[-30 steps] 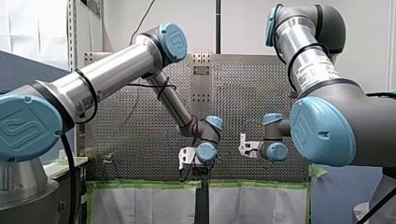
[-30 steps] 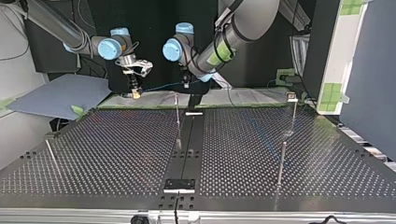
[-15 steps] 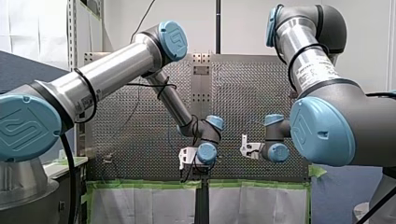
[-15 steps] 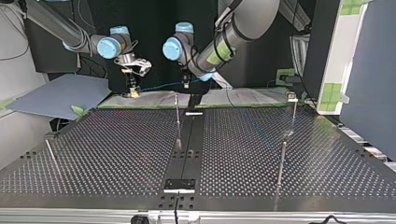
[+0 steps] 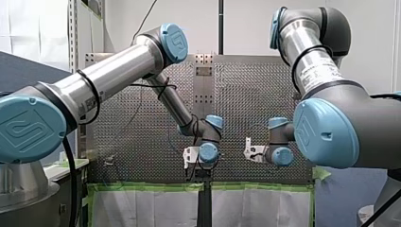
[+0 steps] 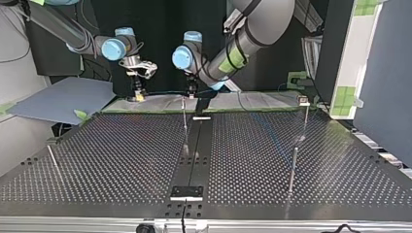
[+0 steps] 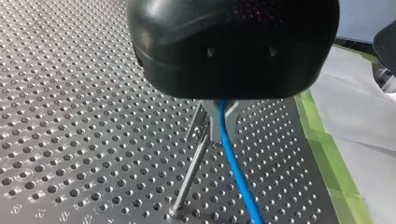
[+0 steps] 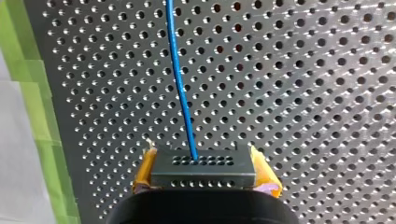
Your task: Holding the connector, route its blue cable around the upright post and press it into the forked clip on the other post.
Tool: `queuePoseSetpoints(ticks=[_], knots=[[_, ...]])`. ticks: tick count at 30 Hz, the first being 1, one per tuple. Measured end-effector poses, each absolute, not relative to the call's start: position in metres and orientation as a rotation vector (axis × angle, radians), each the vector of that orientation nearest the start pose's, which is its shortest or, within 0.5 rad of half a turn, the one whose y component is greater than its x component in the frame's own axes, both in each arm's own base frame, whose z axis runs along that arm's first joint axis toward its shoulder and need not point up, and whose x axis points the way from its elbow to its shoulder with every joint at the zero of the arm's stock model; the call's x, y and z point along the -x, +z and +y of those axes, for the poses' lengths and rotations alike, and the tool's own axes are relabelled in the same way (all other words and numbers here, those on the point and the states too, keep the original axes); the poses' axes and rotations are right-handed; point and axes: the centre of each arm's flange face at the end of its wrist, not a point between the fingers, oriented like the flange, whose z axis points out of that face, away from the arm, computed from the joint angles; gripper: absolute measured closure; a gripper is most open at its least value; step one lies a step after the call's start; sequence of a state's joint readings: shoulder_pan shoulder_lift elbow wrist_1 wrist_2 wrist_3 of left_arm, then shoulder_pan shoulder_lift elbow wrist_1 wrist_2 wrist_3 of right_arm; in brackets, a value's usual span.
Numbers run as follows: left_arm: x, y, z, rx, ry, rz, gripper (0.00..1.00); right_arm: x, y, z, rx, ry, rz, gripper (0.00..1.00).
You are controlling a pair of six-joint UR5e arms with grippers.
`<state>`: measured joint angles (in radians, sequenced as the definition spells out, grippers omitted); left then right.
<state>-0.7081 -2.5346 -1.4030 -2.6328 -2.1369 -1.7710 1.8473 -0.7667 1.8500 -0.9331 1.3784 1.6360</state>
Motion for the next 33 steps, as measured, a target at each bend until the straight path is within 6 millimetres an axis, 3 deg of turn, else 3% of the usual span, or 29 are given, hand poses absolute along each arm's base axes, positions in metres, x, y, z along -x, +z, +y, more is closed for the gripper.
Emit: queuePoseSetpoints(ticks=[6, 23, 33], knots=[[-0.467, 0.004, -0.494, -0.076, -0.113, 1.825, 1.0, -0.302, -0.012, -0.508, -1.648, 1.513, -1.127, 1.0], [-0.488, -0.002, -0.48, -0.079, -0.129, 1.842, 1.0, -0.3, -0.013, -0.519, -1.61, 1.557, -1.137, 1.0], [-0.5, -0.003, -0.483, -0.066, -0.154, 1.842, 1.0, -0.299, -0.036, -0.522, -1.666, 1.507, -1.171, 1.0]])
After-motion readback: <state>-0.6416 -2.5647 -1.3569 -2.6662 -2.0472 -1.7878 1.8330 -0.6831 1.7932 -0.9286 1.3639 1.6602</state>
